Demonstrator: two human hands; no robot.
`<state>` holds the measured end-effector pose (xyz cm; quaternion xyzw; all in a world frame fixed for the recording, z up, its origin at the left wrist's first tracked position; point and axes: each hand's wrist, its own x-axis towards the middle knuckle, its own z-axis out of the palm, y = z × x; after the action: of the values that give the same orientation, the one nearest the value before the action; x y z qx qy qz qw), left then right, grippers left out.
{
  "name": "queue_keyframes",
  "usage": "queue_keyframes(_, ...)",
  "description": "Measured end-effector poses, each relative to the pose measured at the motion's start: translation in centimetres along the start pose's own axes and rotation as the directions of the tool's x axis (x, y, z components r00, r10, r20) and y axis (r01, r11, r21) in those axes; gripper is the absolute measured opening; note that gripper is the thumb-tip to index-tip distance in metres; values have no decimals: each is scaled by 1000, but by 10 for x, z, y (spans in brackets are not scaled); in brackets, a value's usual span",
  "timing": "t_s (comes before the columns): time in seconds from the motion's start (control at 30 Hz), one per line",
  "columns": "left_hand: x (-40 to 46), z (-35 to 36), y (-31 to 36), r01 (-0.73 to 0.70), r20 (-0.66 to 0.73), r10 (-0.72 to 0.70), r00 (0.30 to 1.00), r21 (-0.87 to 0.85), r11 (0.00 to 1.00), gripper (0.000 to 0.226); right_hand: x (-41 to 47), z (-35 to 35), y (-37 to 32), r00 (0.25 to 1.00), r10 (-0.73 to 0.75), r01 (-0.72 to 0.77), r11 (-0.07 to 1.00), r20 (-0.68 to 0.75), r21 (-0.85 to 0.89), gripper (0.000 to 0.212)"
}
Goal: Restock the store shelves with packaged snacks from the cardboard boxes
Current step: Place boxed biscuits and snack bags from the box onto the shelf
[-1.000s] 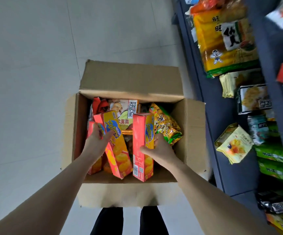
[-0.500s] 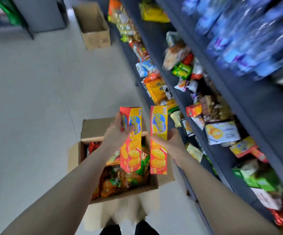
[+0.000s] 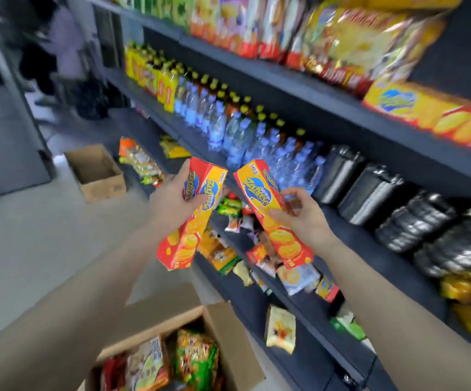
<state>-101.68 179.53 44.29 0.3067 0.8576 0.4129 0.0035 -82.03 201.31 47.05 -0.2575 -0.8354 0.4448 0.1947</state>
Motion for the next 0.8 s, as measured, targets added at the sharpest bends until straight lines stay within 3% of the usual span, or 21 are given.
queue_keyframes(0.1, 27, -21, 53, -110, -66, 116, 991, 91, 990, 88, 4, -51, -39, 995, -85, 77, 986, -54, -147, 36)
queue_keyframes(0.33, 83, -49, 167, -318, -87, 319, 944, 22, 948, 89, 15, -177, -116, 957, -261, 152, 820, -124, -552, 38)
queue_keyframes(0.4, 97, -52, 196, -370, -79, 368, 927, -10, 929, 96, 21, -214, -133, 942, -287, 113, 757, -172, -644, 38)
queue_keyframes(0.5, 118, -49, 235, -419, -61, 421, 905, 36, 907, 87, 34, -274, -149, 915, -306, 36, 710, -262, -703, 34)
queue_keyframes(0.8, 184, -17, 300, -458, -81, 467, 881, 112, 882, 79, 134, -401, -102, 925, -96, -267, 522, -367, -810, 35)
